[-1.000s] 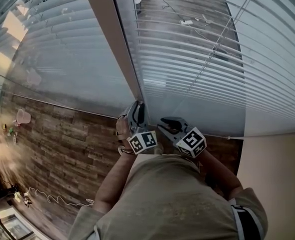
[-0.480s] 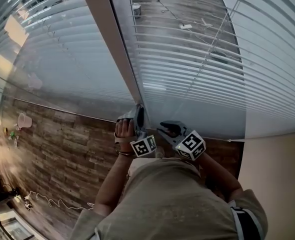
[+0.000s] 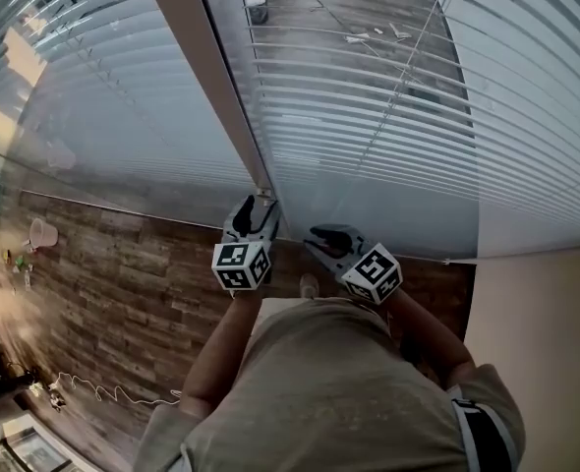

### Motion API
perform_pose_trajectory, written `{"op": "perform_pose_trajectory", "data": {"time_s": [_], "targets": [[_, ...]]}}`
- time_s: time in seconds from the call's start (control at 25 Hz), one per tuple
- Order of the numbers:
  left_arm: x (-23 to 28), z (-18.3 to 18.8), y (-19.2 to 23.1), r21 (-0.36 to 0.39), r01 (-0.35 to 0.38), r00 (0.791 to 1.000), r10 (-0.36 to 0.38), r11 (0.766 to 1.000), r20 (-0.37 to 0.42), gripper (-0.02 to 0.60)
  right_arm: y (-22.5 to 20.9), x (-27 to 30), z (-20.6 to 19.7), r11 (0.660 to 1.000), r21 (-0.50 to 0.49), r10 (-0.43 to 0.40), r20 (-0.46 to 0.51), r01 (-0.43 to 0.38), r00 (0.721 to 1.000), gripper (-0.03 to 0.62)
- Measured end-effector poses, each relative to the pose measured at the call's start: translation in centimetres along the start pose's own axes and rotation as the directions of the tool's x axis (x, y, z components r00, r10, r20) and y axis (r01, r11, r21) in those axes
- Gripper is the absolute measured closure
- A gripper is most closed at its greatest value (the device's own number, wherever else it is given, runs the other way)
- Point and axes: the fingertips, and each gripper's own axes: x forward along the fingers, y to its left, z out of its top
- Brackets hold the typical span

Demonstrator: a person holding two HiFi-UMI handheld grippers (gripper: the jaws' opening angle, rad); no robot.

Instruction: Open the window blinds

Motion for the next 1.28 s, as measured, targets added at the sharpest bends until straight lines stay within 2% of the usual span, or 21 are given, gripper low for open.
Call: {"op": "perform_pose_trajectory", "data": {"time_s": [0.12, 0.2, 0.28, 0.32, 0.4, 0.48, 0.6, 0.68, 0.84, 0.96, 1.16, 1.28], "targets": [[-0.2, 0.7, -0.2, -0.023, -0.009, 1.000, 0.009, 1.000, 0.026, 0.341, -0.1, -0.1, -0.1, 1.000, 0.011, -0.002, -0.001, 0.002, 1.000, 0.488], [0.0, 0.9, 0.0, -0.071, -0.013, 0.999, 0.015, 0.997, 0.032, 0.371, -0.1, -0.1, -0.1, 1.000, 0.011, -0.002, 0.000, 0.002, 1.000, 0.488], [0.3, 0.8, 0.3, -0.085, -0.033, 0.999, 0.035, 0.996, 0.029, 0.412, 0.1, 0.0, -0.1, 1.000, 0.010, 0.000, 0.001, 0.000, 1.000, 0.488], [0.4, 0.8, 0.3, -0.072, -0.045, 0.999, 0.047, 0.996, 0.026, 0.439, 0.1, -0.1, -0.1, 1.000, 0.010, 0.001, 0.002, -0.001, 1.000, 0.488], [0.6, 0.9, 0.3, -0.020, -0.072, 0.997, 0.073, 0.997, 0.019, 0.445, 0.1, -0.1, -0.2, 1.000, 0.010, 0.000, 0.002, 0.000, 1.000, 0.488], [0.6, 1.0, 0.2, 0.075, -0.106, 0.994, 0.105, 0.992, 0.010, 0.446, -0.1, -0.2, -0.2, 1.000, 0.010, -0.002, 0.001, 0.002, 1.000, 0.488], [0.7, 0.9, 0.2, 0.266, -0.160, 0.986, 0.165, 0.951, 0.006, 0.446, -0.2, -0.3, -0.3, 1.000, 0.011, -0.004, 0.001, 0.004, 1.000, 0.488], [0.7, 0.9, 0.0, 0.349, -0.174, 0.983, 0.183, 0.921, 0.008, 0.446, -0.3, -0.4, -0.4, 1.000, 0.012, -0.004, 0.001, 0.004, 1.000, 0.488], [0.8, 0.4, 0.1, 0.443, -0.192, 0.977, 0.213, 0.876, 0.004, 0.446, -0.7, -0.5, -0.5, 1.000, 0.014, -0.007, 0.003, 0.007, 1.000, 0.488], [0.8, 0.4, -0.1, 0.543, -0.205, 0.972, 0.236, 0.814, 0.014, 0.446, -0.8, -0.6, -0.3, 1.000, 0.014, -0.008, 0.006, 0.008, 1.000, 0.488], [0.6, 0.3, -0.3, 0.641, -0.213, 0.967, 0.254, 0.738, 0.029, 0.446, -0.3, -1.2, 1.6, 1.000, -0.003, 0.004, 0.036, -0.004, 0.999, 0.488], [0.4, 0.6, -0.7, 0.671, -0.196, 0.972, 0.230, 0.715, 0.039, 0.445, 0.5, -1.8, 4.6, 0.998, -0.056, 0.015, 0.088, -0.010, 0.996, 0.488]]}}
